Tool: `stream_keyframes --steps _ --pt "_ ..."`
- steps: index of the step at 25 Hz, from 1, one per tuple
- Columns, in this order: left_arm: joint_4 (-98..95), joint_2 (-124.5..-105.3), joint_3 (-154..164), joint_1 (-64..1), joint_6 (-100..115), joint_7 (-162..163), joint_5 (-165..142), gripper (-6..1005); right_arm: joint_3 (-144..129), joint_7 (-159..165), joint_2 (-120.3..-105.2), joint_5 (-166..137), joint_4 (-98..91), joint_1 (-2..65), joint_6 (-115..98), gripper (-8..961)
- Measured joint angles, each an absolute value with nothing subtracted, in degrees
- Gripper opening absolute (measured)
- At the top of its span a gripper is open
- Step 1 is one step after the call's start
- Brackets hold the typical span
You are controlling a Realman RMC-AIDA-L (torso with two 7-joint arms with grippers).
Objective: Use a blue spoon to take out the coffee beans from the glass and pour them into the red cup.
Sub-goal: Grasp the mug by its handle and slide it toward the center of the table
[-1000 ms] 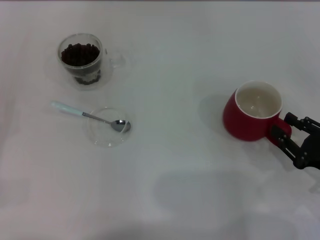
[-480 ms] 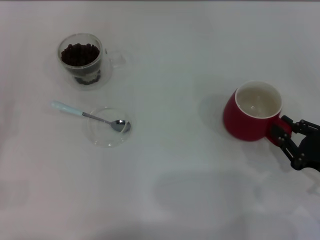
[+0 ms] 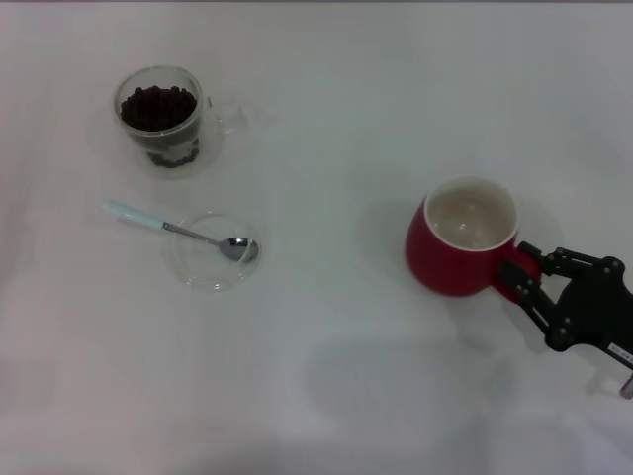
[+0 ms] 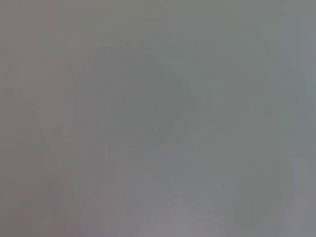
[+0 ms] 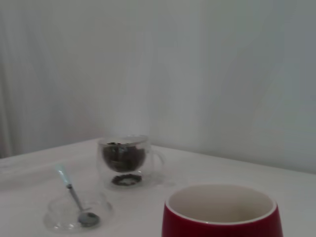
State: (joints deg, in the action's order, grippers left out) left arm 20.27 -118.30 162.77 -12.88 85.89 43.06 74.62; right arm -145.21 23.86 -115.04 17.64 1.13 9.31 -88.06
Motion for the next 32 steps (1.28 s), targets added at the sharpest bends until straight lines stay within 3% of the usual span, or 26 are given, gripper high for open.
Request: stream_keyframes --steps 15,32 --pt "20.2 -118.44 162.8 -12.8 86.3 43.1 73.6 592 -145.7 24.5 -115.13 10.0 -9.6 11.1 -79.6 214" --pt "18.8 -118.83 162.8 -12.7 86.5 42.3 71.7 591 -145.3 25.2 -114.87 7.2 -8.7 12.0 -80.2 217"
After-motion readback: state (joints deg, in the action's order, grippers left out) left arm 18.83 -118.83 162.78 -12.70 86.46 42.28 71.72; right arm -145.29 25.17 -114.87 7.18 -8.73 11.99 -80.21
